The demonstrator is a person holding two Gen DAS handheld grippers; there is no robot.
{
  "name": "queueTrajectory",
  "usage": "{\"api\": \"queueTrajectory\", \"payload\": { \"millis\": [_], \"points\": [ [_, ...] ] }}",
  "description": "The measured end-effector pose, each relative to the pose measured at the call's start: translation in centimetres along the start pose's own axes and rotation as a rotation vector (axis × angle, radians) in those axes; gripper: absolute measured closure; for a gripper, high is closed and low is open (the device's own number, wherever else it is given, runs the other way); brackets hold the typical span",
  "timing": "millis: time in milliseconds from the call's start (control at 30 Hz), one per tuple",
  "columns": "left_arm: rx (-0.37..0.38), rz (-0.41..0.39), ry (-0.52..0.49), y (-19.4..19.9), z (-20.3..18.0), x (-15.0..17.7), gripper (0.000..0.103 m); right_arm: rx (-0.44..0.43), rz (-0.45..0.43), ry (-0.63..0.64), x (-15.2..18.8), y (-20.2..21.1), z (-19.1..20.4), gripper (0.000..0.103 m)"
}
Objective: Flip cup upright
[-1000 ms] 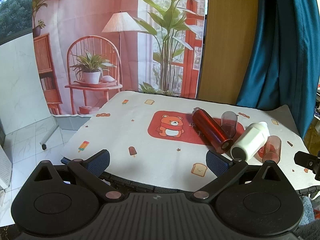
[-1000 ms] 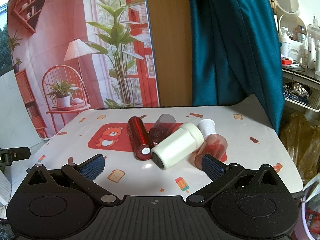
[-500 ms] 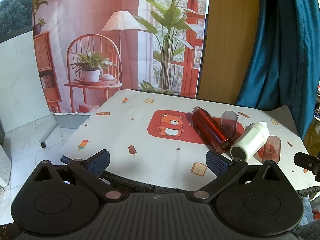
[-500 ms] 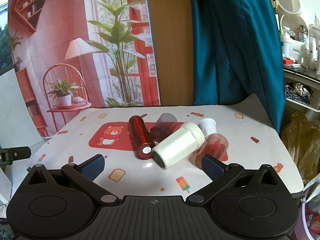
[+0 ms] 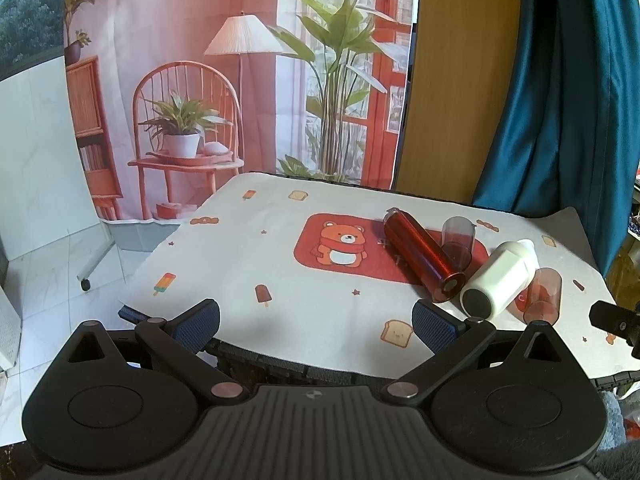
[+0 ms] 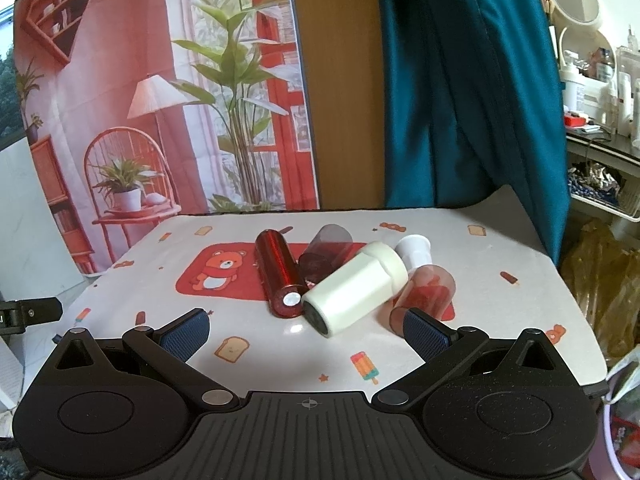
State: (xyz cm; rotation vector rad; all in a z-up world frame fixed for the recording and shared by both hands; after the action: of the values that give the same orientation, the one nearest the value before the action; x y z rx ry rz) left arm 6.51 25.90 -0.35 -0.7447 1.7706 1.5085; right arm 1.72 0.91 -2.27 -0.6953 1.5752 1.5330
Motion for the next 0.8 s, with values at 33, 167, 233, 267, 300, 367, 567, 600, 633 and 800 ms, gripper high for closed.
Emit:
{"api": "queueTrajectory", "payload": {
  "millis": [33, 167, 233, 267, 300, 367, 567, 600, 633, 800],
  "points": [
    [0.000, 0.001, 0.001, 0.0, 0.0, 0.0, 0.000, 0.001, 0.000, 0.001, -0.1, 0.0, 0.0, 0.000],
    [0.016, 0.009, 0.021, -0.6, 0.5, -0.3, 0.000, 0.006, 0.021, 0.001, -0.9, -0.8, -0.8, 0.000],
    [0.018, 0.001, 0.035, -1.1, 1.0, -0.7, 0.000, 0.046, 0.015, 0.011, -1.4, -1.4, -1.6, 0.000],
    [0.007, -0.007, 0.031, -1.4, 1.1, -0.9, 0.000, 0.071, 0.004, 0.022, -1.7, -1.8, -2.0, 0.000],
    [-0.006, -0.015, 0.024, -1.8, 1.2, -1.2, 0.000, 0.092, -0.007, 0.036, -1.9, -2.3, -2.4, 0.000],
    [-0.018, -0.025, 0.009, -2.7, 1.1, -1.5, 0.000, 0.117, -0.016, 0.055, -2.1, -3.8, -3.8, 0.000],
    [-0.003, 0.009, 0.010, -6.0, 1.7, -2.0, 0.000, 0.151, 0.061, 0.036, -2.0, -11.7, -8.0, 0.000],
    [-0.005, 0.024, 0.010, -6.6, 1.9, -1.9, 0.000, 0.146, 0.080, 0.015, -1.9, -13.4, -8.6, 0.001],
    [-0.009, 0.039, 0.013, -7.3, 2.1, -1.8, 0.000, 0.141, 0.100, -0.009, -1.8, -14.9, -9.0, 0.004],
    [-0.015, 0.092, 0.053, -9.8, 3.2, -1.3, 0.000, 0.158, 0.203, -0.129, -0.9, -22.0, -10.4, 0.015]
  ]
}}
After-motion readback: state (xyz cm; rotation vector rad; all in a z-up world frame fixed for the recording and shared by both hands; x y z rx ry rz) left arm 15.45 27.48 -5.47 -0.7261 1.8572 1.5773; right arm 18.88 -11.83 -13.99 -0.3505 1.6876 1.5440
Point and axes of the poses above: each gripper's, at about its wrist camera, not at the fingertips, and y roughly against the way its jaws point, z to its left, x to its underside, the point moved 2 cm from there along -y, roughly the way its jaws point, and after that the axes turned 8 degrees about x, right-handed, at the moved point
